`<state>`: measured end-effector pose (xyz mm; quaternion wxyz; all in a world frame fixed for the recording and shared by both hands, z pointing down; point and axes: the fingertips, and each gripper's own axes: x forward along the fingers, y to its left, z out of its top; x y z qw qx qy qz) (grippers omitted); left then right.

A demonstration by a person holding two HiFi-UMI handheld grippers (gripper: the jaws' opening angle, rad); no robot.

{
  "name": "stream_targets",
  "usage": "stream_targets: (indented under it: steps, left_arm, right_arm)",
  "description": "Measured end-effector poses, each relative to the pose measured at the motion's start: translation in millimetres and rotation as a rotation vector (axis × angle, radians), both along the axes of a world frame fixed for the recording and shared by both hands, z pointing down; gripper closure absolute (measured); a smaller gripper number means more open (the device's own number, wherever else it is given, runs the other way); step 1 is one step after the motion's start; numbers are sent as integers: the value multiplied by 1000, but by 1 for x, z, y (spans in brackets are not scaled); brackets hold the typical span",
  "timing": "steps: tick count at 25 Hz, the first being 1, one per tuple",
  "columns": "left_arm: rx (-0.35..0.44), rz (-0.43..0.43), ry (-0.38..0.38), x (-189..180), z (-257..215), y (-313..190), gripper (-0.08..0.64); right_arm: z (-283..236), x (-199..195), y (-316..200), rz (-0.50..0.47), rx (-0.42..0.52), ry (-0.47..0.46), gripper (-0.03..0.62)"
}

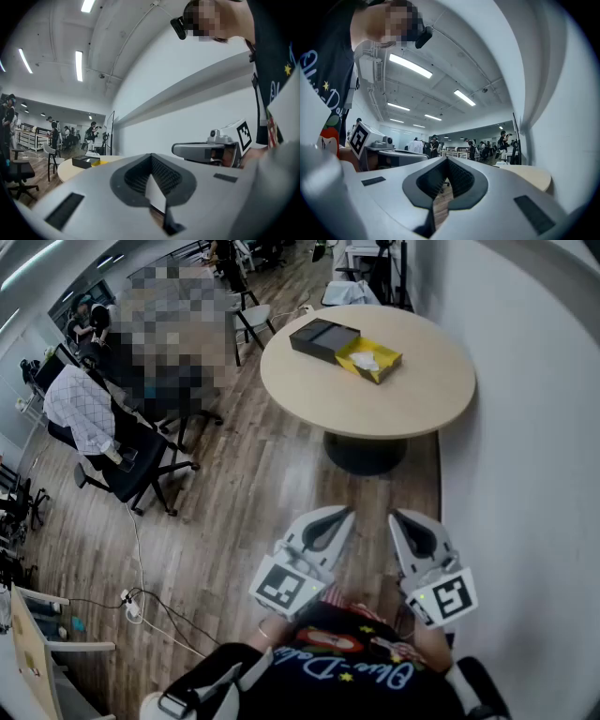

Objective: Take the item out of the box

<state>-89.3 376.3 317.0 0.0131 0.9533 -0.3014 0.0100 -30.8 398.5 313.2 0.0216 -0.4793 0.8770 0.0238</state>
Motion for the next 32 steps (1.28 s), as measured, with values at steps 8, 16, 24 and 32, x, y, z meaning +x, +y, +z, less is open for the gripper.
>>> stream_targets:
  steps: [8,16,24,32]
  left_arm:
    - [24,14,-26,6,-1,7,574]
    - [49,66,-37,27,-3,13,574]
    - [47,98,-45,46,2,4,574]
    - [30,85,-17,60,10,-30,574]
  right_arm:
    - [-12,3,8,-25,20,-53,597]
    - [-9,20,17,4,33,-51,597]
    - [-2,38,12,28,28,-65,597]
    - [2,56,-16,38,11,-37,597]
